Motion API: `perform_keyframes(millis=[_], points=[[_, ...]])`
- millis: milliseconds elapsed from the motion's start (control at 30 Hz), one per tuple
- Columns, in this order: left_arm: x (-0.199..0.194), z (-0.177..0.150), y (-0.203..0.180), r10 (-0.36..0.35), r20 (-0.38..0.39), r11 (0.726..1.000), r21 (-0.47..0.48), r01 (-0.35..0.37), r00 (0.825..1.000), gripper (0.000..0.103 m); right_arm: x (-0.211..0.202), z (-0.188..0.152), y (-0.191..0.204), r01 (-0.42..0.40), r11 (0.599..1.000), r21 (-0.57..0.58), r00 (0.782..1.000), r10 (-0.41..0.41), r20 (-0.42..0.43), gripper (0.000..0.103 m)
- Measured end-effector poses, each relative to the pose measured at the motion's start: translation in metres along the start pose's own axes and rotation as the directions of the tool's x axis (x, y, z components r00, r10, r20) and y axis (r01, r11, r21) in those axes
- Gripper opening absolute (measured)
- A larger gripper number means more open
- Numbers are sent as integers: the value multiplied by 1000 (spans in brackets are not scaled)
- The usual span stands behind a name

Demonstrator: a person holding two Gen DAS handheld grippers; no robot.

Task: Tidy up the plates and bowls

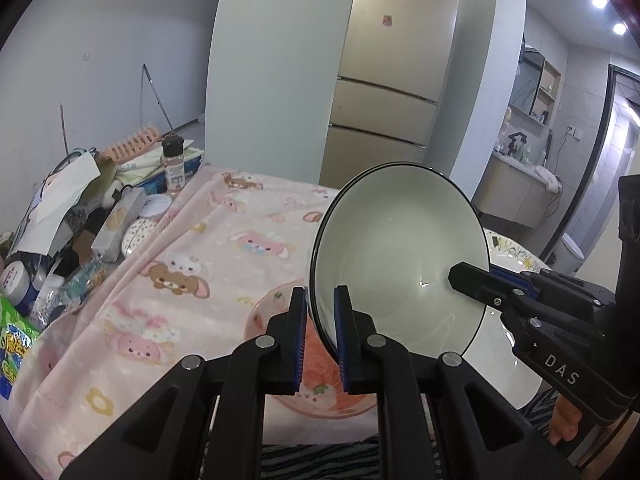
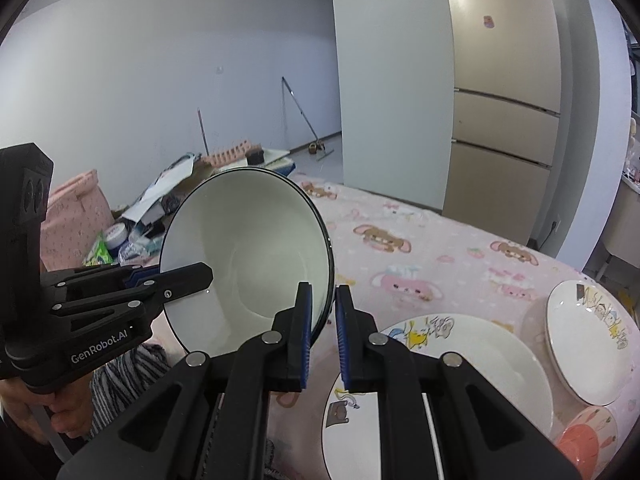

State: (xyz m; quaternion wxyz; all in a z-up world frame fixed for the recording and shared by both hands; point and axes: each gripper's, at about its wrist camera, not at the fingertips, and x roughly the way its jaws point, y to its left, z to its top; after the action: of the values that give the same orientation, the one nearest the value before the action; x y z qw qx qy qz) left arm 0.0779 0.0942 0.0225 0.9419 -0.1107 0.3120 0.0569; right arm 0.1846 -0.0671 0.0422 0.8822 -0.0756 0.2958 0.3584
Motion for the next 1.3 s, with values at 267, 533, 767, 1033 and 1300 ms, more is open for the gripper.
perform_keyframes(millis=[267, 533, 767, 1033, 1300], points=[[19, -17, 13, 37, -49, 999, 14, -36, 998, 14, 25, -13, 3, -35, 999, 6, 996, 35, -80, 11], [27, -22, 19, 57, -58, 998, 23, -56, 997, 14, 42, -19, 2, -59, 998, 17, 990, 60, -128, 11], [36, -25, 24, 75, -83, 997, 13, -74, 994, 14, 54, -20, 6, -64, 998, -13, 985, 61, -161, 11], [39, -24, 28, 67, -83, 998, -12, -68, 994, 14, 60, -20, 10, -45, 997, -57, 984, 34, -172, 11], [37, -26, 27, 80, -63, 997, -7, -81, 995, 14, 62, -21, 18, -3, 991, -131, 987, -18, -162, 12]])
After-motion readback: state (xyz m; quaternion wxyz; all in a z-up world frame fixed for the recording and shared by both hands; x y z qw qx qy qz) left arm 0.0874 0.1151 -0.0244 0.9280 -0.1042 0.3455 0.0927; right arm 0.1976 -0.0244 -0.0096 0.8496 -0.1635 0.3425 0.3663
